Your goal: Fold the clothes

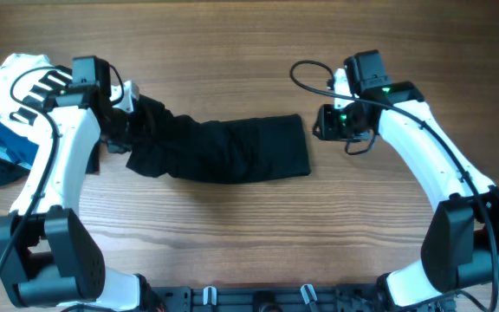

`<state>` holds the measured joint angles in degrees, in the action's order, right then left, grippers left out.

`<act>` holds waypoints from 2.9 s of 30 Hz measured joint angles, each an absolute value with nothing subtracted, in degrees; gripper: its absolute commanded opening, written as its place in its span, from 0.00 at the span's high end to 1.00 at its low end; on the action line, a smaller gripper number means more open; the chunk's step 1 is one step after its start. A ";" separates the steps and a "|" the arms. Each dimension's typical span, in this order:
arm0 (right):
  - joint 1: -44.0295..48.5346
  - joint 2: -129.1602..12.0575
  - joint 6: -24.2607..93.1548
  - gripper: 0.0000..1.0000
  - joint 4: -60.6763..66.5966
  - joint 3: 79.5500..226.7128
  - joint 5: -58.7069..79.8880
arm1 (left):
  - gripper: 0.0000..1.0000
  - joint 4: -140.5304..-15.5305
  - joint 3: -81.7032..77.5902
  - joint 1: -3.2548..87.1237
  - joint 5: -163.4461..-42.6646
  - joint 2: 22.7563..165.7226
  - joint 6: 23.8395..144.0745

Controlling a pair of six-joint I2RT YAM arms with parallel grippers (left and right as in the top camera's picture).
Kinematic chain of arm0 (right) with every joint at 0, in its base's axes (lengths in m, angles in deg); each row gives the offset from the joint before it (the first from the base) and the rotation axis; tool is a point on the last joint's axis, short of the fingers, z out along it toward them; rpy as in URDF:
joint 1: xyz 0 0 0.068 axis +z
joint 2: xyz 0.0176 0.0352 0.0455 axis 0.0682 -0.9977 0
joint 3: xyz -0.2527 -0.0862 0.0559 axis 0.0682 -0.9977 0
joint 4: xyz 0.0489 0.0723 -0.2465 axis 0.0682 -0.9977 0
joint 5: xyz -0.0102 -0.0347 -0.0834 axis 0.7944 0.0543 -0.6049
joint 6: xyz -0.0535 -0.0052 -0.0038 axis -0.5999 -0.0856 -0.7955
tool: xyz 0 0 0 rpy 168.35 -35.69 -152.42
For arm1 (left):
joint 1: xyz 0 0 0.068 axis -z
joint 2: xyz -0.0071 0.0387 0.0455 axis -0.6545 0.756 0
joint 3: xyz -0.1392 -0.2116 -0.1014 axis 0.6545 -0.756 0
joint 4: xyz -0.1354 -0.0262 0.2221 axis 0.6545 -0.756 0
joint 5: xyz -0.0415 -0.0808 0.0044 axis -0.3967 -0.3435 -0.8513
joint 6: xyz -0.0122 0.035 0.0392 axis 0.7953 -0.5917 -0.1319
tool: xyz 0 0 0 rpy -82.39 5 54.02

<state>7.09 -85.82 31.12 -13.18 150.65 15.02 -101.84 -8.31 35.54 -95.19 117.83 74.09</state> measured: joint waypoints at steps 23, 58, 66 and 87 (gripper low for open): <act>14.28 -97.73 29.03 0.55 -6.17 146.89 14.08 | 0.89 -90.17 -3.74 66.53 -93.29 117.75 89.02; 12.56 -89.56 21.99 0.43 -12.70 160.20 25.86 | 0.72 -81.71 -3.63 56.37 -85.22 123.76 91.57; 14.44 -99.28 21.31 0.46 -13.01 159.90 29.60 | 0.74 -85.14 -4.40 56.17 -85.09 126.45 91.55; 13.85 -103.04 28.55 0.96 -18.58 159.85 19.65 | 0.77 -90.63 -4.72 61.42 -83.84 134.90 91.09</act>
<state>13.85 -103.04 28.55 -18.58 159.85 19.65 -90.63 -4.72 61.42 -83.84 134.90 91.09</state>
